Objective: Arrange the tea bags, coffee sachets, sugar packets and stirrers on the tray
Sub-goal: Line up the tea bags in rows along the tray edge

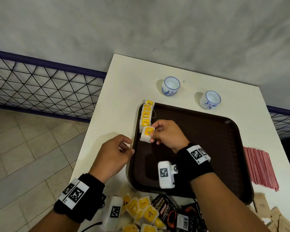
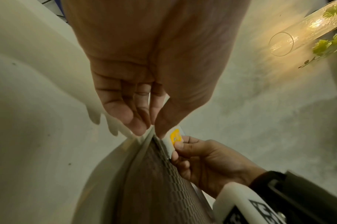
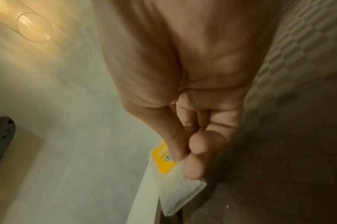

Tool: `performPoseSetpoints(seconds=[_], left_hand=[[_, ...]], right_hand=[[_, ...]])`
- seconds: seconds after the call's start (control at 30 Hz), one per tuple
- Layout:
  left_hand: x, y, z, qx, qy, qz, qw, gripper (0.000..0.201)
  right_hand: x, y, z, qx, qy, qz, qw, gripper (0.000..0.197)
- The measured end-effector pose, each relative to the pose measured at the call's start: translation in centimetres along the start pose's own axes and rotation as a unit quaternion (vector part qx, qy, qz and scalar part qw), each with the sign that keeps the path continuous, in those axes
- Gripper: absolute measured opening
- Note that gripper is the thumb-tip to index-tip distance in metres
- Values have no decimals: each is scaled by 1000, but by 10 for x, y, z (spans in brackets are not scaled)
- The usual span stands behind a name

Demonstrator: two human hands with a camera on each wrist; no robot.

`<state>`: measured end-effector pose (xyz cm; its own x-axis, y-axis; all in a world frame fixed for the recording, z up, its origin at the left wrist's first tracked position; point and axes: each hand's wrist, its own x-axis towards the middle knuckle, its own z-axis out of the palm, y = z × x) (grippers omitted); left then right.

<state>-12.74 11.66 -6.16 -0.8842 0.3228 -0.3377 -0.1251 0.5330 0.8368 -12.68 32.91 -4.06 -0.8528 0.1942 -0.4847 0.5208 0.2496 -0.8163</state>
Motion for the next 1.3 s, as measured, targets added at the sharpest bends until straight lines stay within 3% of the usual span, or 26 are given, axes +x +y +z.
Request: performPoseSetpoints(seconds=[0.27,0.7,1.07,1.2,1.3], left_hand=[[-5,-8,4,5,-25,-15,1000,25],[-5,-13,5,6,-29,-18,999,23],[-21,-10,-10,39,-34,4,999,13],[-51,-12,-26,101,-90,10,991,16],[-81,-17,-33,149,-190,4,970,35]], right_hand=[[14,-7,12,-19,8,26,999,17],[20,-1,19,-1,80,65,995,20],[-4,1,14,-29,121,41,991,25],[-49,23,-1,-32,124,30,991,21],[-94,43,-9,-50,120,18,991,17]])
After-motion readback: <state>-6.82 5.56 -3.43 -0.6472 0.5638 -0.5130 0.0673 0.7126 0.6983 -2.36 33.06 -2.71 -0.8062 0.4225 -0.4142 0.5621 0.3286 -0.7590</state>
